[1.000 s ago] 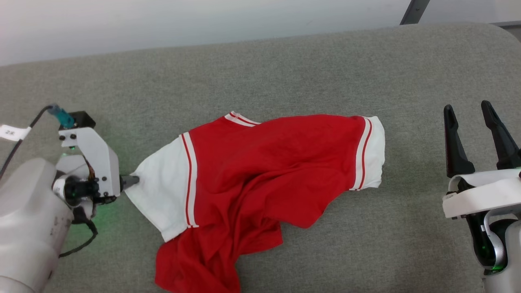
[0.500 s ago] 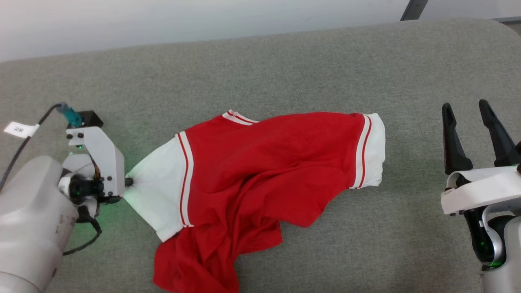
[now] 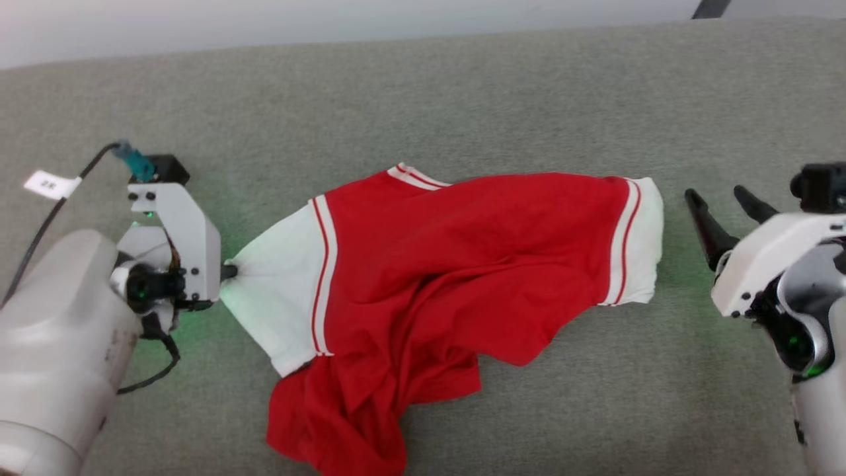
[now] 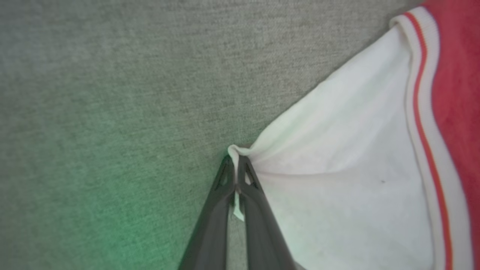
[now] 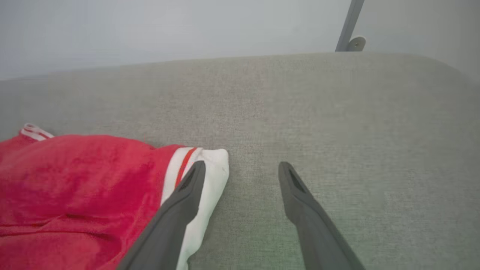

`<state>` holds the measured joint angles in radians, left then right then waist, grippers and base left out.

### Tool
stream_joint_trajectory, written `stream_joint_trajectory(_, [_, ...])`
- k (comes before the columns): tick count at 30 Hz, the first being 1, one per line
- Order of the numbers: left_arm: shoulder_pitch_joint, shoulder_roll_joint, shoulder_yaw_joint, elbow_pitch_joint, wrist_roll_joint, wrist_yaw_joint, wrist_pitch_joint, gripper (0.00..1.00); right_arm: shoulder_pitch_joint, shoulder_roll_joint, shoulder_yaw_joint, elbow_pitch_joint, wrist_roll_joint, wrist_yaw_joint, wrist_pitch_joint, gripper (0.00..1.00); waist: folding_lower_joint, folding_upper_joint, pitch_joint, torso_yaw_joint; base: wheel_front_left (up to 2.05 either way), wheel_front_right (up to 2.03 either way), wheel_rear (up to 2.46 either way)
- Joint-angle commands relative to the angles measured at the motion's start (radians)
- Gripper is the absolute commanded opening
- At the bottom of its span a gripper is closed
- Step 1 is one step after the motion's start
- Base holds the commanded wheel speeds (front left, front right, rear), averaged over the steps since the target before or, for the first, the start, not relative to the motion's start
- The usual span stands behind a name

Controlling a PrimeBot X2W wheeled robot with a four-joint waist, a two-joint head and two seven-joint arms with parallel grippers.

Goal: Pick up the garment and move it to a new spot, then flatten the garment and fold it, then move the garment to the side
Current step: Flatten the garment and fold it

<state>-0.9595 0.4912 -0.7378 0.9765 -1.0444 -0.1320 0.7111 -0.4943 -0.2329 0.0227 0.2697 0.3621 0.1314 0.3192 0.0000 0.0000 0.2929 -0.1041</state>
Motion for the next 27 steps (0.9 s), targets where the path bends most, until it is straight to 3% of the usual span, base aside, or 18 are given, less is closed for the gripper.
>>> stream_joint_trajectory(1, [0.042,-0.025,-0.024,0.021,0.02,0.008,-0.004,0.0,-0.031,-0.01,0.016,0.033,0.024,-0.001,0.045,1.0,0.0,0.0,0.019,0.023,0.0,0.0,0.0])
stream_joint_trajectory(9, [0.007,-0.055,-0.045,0.001,0.029,0.007,-0.022,0.0,-0.153,-0.058,0.093,0.202,0.077,-0.001,0.209,1.0,0.0,0.0,0.054,0.072,0.0,0.0,0.0])
stream_joint_trajectory(14, [-0.007,-0.066,-0.056,-0.008,0.026,0.008,-0.031,0.0,-0.195,-0.051,0.125,0.301,0.093,-0.001,0.27,1.0,0.0,0.0,0.069,0.091,0.0,0.0,0.0])
stream_joint_trajectory(15, [-0.009,-0.067,-0.058,-0.008,0.025,0.008,-0.032,0.0,-0.2,-0.051,0.135,0.32,0.09,-0.001,0.279,0.82,0.0,0.0,0.071,0.093,0.0,0.0,0.0])
stream_joint_trajectory(17, [-0.014,-0.069,-0.059,-0.011,0.022,0.009,-0.037,0.0,-0.212,-0.048,0.146,0.355,0.099,-0.001,0.288,0.0,0.0,0.0,0.074,0.097,0.0,0.0,0.0])
stream_joint_trajectory(27, [-0.039,-0.037,-0.066,-0.017,0.018,0.008,-0.066,0.0,-0.288,-0.07,0.141,0.405,0.101,-0.002,0.253,0.0,0.0,0.0,0.048,0.106,0.0,0.0,0.0])
